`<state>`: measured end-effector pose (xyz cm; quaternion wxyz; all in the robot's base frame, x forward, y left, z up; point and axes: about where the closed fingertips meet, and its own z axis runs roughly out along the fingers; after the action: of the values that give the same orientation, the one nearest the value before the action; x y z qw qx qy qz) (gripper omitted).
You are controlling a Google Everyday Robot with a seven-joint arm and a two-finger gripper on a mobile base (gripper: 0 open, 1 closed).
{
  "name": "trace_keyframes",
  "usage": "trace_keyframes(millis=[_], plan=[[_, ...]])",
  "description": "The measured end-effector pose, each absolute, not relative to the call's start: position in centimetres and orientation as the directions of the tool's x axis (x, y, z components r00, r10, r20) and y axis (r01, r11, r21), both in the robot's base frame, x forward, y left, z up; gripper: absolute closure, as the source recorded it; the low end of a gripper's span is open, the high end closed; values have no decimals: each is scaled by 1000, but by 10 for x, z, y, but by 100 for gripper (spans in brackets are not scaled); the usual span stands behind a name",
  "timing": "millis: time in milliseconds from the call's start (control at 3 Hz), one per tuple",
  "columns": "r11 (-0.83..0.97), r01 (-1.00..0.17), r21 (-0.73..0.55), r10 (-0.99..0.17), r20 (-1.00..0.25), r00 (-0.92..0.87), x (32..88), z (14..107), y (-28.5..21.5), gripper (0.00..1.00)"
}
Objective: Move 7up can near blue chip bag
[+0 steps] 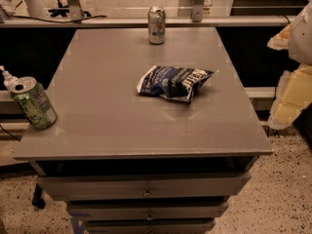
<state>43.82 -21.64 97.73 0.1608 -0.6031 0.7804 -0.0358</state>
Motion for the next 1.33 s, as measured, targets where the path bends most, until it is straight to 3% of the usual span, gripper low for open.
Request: trace_keyframes(millis=[667,1333], plan=[[275,-930,-243,-938,-281,-204,435,968,-205,0],[271,-942,-198,-826,-550,-122,416,918,-142,0]])
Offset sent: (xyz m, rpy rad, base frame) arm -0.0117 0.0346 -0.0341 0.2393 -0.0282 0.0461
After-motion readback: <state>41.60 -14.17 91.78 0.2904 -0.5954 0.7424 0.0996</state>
